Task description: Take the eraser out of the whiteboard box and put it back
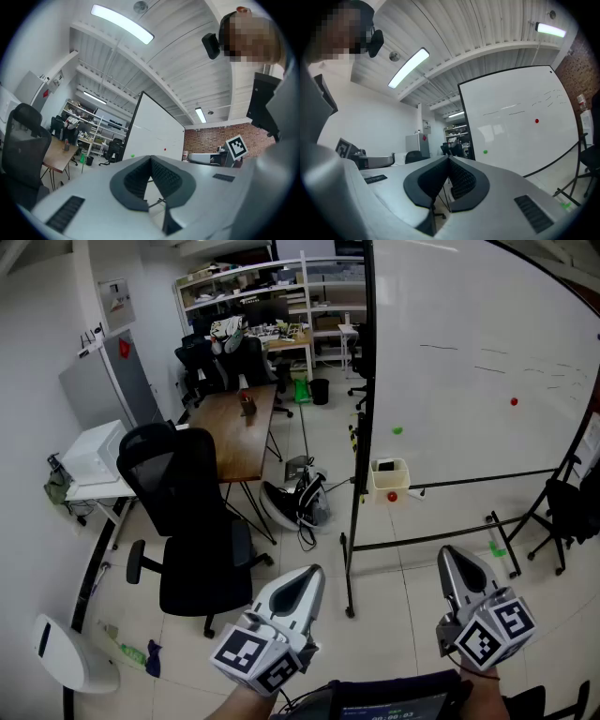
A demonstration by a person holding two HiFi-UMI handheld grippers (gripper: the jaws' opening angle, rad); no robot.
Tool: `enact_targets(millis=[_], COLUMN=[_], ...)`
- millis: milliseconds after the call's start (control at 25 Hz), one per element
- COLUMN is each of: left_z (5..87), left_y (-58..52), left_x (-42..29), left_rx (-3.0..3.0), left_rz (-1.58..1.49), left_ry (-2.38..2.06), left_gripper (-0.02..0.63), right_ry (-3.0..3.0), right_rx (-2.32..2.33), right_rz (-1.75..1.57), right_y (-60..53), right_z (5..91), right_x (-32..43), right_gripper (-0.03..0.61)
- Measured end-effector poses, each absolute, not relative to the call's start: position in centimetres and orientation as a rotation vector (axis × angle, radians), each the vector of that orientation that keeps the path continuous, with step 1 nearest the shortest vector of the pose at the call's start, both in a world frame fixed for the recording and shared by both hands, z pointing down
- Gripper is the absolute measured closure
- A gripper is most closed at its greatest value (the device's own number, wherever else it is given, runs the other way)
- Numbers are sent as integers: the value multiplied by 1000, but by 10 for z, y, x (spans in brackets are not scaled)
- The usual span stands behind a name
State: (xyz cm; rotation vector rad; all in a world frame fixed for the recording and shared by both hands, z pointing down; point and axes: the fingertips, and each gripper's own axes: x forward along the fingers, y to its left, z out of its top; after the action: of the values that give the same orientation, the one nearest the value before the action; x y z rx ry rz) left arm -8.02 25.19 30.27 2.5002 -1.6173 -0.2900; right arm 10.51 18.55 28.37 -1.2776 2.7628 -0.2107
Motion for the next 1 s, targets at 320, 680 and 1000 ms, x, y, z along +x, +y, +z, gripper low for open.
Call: enact_targets(millis=[320,680,1000], left_z=[317,314,308], left_y=[231,157,70], left_x=[-115,-119,-96], left_rx=[2482,2455,2406], left_rz=[-300,-320,-299], left_ry=[-1591,-1659,-1750], left_gripper=[584,584,584], right_ry=[2775,2809,2841], right_rx=[-1282,-1200,-1098], right_rz=[-210,-209,-223], right_y=[167,89,-10], right_z=[292,292,293], right_x=[67,57,75], right_gripper=[554,554,554])
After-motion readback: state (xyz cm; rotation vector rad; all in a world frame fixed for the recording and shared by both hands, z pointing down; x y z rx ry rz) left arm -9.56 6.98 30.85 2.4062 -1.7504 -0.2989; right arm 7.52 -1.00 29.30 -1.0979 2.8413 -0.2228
